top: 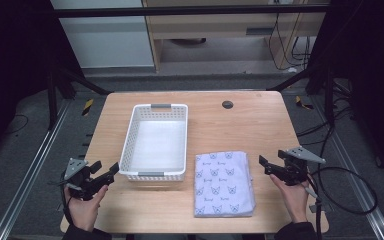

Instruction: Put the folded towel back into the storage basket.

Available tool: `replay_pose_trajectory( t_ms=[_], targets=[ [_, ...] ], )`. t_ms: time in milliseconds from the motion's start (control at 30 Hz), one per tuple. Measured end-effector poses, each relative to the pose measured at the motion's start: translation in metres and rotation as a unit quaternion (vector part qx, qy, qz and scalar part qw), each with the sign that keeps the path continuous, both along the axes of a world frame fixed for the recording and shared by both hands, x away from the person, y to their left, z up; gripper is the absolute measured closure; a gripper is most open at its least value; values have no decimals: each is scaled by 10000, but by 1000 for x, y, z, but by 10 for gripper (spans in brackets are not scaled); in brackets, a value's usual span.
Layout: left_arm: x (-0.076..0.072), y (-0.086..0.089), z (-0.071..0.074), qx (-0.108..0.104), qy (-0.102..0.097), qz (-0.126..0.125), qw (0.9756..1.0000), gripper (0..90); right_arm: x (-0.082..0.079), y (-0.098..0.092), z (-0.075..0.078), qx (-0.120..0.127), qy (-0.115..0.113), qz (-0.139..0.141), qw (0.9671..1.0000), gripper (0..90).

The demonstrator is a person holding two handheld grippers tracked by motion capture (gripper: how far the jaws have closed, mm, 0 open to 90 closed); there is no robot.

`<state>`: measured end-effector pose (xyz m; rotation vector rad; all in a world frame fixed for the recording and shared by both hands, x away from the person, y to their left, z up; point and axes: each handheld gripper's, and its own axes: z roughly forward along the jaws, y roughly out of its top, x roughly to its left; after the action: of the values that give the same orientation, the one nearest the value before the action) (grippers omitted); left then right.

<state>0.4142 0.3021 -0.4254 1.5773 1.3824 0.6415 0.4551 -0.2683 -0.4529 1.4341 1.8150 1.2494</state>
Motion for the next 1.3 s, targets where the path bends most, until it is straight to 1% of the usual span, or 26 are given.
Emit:
replay_pose_trajectory(
  t_ms=[67,100,167,233,300,333,467,567,667,733,800,933,1000,1067,1233,1267,1300],
  targets=[
    [0,-1,1,7,-20,-25,10000,295,-1,0,2,31,-30,39,10000,217],
    [0,-4,3,35,-32,-79,10000,295,-1,1,3,58,-43,51,10000,218],
    [1,-9,5,73,-48,-159,9998,298,-2,1,10,179,-150,112,9997,233],
    [1,-10,6,82,-54,-170,9998,300,-3,1,14,195,-210,118,9995,240],
    [1,-12,9,50,-80,-205,9997,306,-2,1,15,212,-214,127,9995,240],
    [1,-12,10,43,-71,-216,9997,314,-2,0,21,247,-208,162,9993,248],
    [3,-16,17,47,-117,-232,9997,322,-4,-3,26,313,-244,162,9991,251],
    [6,-20,20,68,-165,-262,9995,322,-5,-5,31,248,-308,123,9991,247],
    [9,-26,24,82,-211,-312,9993,320,-3,-6,35,224,-289,59,9993,244],
    [11,-30,26,143,-275,-313,9990,312,-1,-6,38,222,-317,43,9992,246],
    [13,-35,29,172,-309,-342,9988,312,0,-6,42,294,-366,59,9989,246],
    [17,-47,36,177,-373,-431,9982,310,3,-3,48,303,-404,108,9987,240],
    [19,-53,39,162,-407,-464,9980,308,6,-1,52,355,-418,136,9984,231],
    [22,-63,43,210,-414,-514,9976,308,8,1,54,387,-449,149,9981,226],
    [29,-83,50,190,-486,-641,9966,305,12,5,59,404,-533,80,9977,225],
    [31,-92,53,181,-509,-712,9960,304,13,6,59,449,-540,87,9975,226],
    [31,-92,53,181,-509,-712,9960,304,14,8,60,440,-537,79,9976,225]
  ],
)
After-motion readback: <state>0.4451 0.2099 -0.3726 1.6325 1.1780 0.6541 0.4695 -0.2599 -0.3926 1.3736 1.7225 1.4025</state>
